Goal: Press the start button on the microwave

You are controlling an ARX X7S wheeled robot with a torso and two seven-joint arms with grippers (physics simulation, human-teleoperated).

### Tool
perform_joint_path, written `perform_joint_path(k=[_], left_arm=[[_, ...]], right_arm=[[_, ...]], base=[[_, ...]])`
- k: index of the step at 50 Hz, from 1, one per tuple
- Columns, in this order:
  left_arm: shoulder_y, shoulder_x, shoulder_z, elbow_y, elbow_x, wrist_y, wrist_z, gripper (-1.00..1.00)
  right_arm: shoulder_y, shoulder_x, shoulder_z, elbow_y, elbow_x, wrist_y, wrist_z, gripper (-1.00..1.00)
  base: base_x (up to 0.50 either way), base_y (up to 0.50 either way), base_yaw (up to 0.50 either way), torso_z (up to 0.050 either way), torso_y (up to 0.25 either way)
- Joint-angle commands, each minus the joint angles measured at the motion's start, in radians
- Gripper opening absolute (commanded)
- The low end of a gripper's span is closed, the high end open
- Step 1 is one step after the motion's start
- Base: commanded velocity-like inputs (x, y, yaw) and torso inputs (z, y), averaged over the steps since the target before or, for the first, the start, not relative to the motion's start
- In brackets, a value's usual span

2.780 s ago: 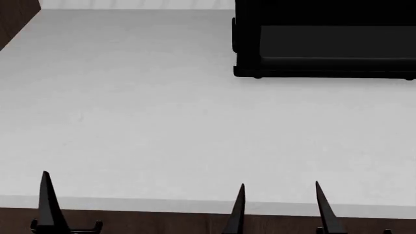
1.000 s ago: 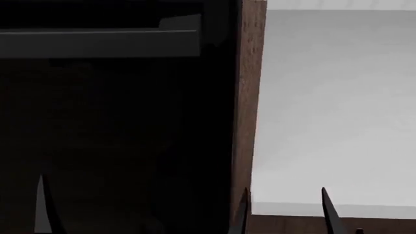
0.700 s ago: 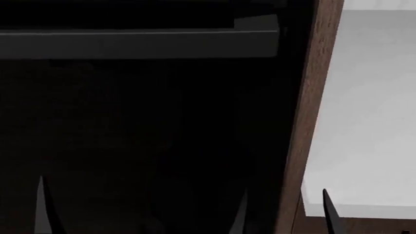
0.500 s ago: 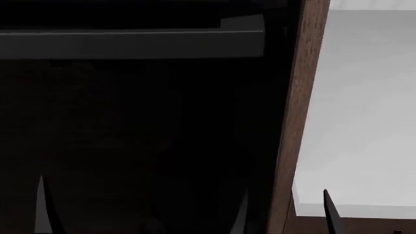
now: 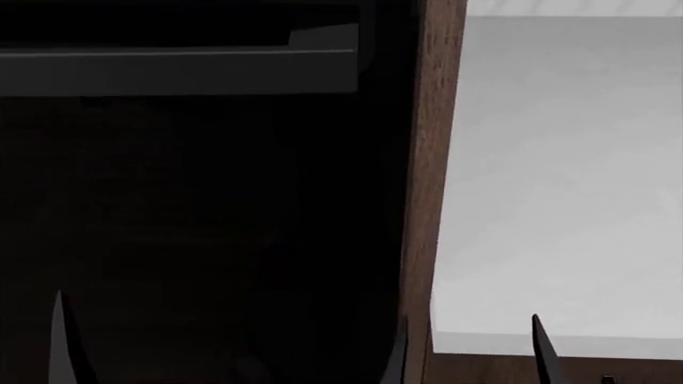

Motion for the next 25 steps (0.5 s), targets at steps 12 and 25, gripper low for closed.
perform_joint_path(k=[12, 25], left_arm=[[0.029, 0.182, -0.133, -0.006, 0.074, 0.022, 0.206, 1.00], [0.021, 0.156, -0.126, 0.037, 0.013, 0.015, 0.178, 1.00]], right_arm=[[-0.034, -0.183, 0.141, 0.007, -0.087, -0.029, -0.209, 1.00], [-0.029, -0.153, 0.126, -0.028, -0.053, -0.074, -0.179, 1.00]], base=[[0.00, 0.00, 0.00, 0.000, 0.000], [0.00, 0.00, 0.00, 0.000, 0.000]])
